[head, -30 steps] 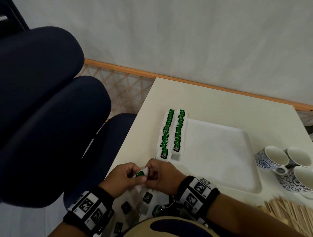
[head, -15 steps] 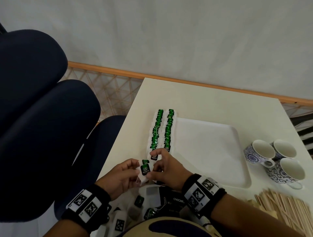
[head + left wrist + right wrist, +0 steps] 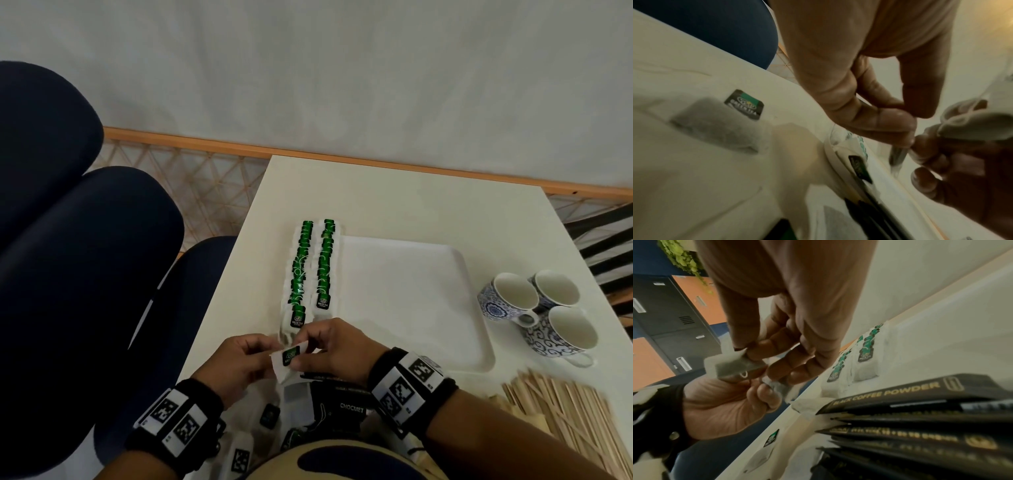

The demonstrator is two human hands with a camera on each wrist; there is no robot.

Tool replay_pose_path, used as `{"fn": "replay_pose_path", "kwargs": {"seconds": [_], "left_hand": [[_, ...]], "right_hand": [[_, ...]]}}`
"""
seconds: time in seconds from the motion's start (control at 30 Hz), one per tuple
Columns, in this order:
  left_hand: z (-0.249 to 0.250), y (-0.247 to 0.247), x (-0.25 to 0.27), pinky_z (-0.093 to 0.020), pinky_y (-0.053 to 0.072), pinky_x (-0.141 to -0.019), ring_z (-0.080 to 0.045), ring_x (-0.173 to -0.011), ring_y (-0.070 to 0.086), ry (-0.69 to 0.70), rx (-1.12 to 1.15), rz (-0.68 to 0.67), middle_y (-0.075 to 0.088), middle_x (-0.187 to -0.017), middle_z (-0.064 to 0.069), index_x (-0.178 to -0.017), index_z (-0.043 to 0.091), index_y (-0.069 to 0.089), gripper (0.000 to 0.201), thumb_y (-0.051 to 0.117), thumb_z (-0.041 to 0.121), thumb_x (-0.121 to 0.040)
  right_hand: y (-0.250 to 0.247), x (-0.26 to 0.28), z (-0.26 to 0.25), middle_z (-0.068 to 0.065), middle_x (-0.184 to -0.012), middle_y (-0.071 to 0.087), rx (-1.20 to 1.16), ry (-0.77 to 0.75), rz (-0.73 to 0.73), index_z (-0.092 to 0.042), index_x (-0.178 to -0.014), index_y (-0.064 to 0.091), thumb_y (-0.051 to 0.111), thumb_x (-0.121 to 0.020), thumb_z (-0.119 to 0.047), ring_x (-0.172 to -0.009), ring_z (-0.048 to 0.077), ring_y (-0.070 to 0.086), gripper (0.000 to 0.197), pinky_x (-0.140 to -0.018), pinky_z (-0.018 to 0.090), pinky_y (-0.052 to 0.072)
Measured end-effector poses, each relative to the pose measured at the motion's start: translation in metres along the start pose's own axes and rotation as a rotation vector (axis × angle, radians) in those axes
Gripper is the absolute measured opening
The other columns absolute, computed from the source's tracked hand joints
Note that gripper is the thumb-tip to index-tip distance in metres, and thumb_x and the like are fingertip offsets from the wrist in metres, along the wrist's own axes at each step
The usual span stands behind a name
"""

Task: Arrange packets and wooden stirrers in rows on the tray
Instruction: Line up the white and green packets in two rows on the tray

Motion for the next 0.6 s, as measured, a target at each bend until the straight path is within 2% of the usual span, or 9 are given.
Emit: {"fn": "replay_pose_path", "kwargs": {"seconds": [0.07, 0.13, 0.2, 0.27, 0.3, 0.37, 0.47, 0.53, 0.6], "left_hand": [[-0.003, 0.002, 0.000, -0.027, 0.055, -0.055, -0.019, -0.058, 0.064, -0.014, -0.045, -0.017, 0.066, -0.069, -0.012, -0.062, 0.007, 0.071, 0.017, 0.077, -0.010, -0.064], [-0.006, -0.002, -0.001, -0.025, 0.053, -0.052, -0.017, -0.055, 0.062, -0.040, -0.075, -0.008, 0.064, -0.065, -0.011, -0.066, 0.004, 0.066, 0.013, 0.077, -0.002, -0.062], [-0.006, -0.009, -0.001, -0.025, 0.051, -0.052, -0.020, -0.055, 0.062, -0.040, -0.134, -0.001, 0.064, -0.066, -0.017, -0.072, 0.000, 0.060, 0.017, 0.071, 0.005, -0.060], [-0.004, -0.016, 0.001, -0.025, 0.050, -0.052, -0.020, -0.058, 0.062, -0.033, -0.227, 0.002, 0.065, -0.070, -0.021, -0.074, -0.002, 0.056, 0.011, 0.067, 0.000, -0.072], [-0.004, -0.021, 0.001, -0.025, 0.051, -0.053, -0.020, -0.058, 0.063, -0.032, -0.270, 0.018, 0.066, -0.072, -0.021, -0.074, -0.003, 0.056, 0.010, 0.065, -0.006, -0.079], [-0.005, -0.033, 0.000, -0.026, 0.051, -0.053, -0.020, -0.058, 0.063, -0.034, -0.349, 0.066, 0.065, -0.072, -0.020, -0.076, -0.003, 0.058, 0.010, 0.060, -0.009, -0.084], [-0.006, -0.042, -0.003, -0.030, 0.049, -0.057, -0.022, -0.060, 0.064, -0.026, -0.446, 0.135, 0.066, -0.073, -0.015, -0.083, 0.000, 0.062, 0.011, 0.070, 0.008, -0.082], [-0.007, -0.040, -0.006, -0.029, 0.048, -0.056, -0.020, -0.059, 0.064, -0.033, -0.555, 0.156, 0.066, -0.075, -0.011, -0.093, 0.009, 0.063, 0.018, 0.073, 0.019, -0.083], [-0.006, -0.032, -0.008, -0.023, 0.047, -0.053, -0.015, -0.058, 0.061, -0.025, -0.661, 0.140, 0.064, -0.077, -0.007, -0.097, 0.016, 0.063, 0.024, 0.075, 0.028, -0.081]], "right_hand": [[0.001, 0.001, 0.000, 0.002, -0.087, 0.070, 0.046, 0.009, -0.017, -0.015, -0.085, 0.070, 0.079, -0.078, -0.022, -0.082, 0.010, 0.065, 0.013, -0.089, 0.035, 0.054], [-0.002, 0.002, -0.001, -0.002, -0.089, 0.066, 0.106, 0.000, 0.000, -0.015, -0.083, 0.068, 0.078, -0.078, -0.023, -0.087, 0.013, 0.064, 0.014, -0.087, 0.033, 0.053], [-0.012, 0.001, 0.002, 0.001, -0.092, 0.064, 0.113, -0.001, 0.033, -0.011, -0.083, 0.066, 0.076, -0.081, -0.023, -0.091, 0.018, 0.062, 0.015, -0.086, 0.034, 0.050], [-0.028, 0.000, 0.010, 0.004, -0.089, 0.065, 0.060, 0.043, 0.096, -0.013, -0.083, 0.065, 0.071, -0.085, -0.027, -0.086, 0.024, 0.062, 0.015, -0.084, 0.036, 0.050], [-0.040, -0.001, 0.016, 0.004, -0.085, 0.066, 0.040, 0.071, 0.157, -0.017, -0.080, 0.063, 0.068, -0.088, -0.029, -0.079, 0.025, 0.061, 0.015, -0.080, 0.034, 0.050], [-0.072, -0.003, 0.028, 0.000, -0.076, 0.065, 0.137, 0.127, 0.337, -0.023, -0.077, 0.057, 0.063, -0.091, -0.030, -0.067, 0.017, 0.058, 0.017, -0.068, 0.026, 0.048], [-0.097, -0.009, 0.050, 0.000, -0.075, 0.064, 0.261, 0.230, 0.435, -0.018, -0.083, 0.057, 0.061, -0.093, -0.029, -0.060, 0.012, 0.059, 0.015, -0.051, 0.014, 0.041], [-0.094, -0.018, 0.061, 0.002, -0.077, 0.065, 0.261, 0.261, 0.387, -0.017, -0.083, 0.059, 0.061, -0.093, -0.027, -0.060, 0.013, 0.060, 0.014, -0.051, 0.014, 0.042], [-0.086, -0.026, 0.066, 0.003, -0.076, 0.064, 0.312, 0.273, 0.343, -0.018, -0.079, 0.058, 0.061, -0.093, -0.028, -0.066, 0.016, 0.060, 0.017, -0.062, 0.023, 0.047]]}}
Point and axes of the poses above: each hand's wrist, its own x-axis away from the middle knuckle, its own y-axis out of the palm, z = x × y, the point moved 10 cm from there along -x, towards the middle knuckle
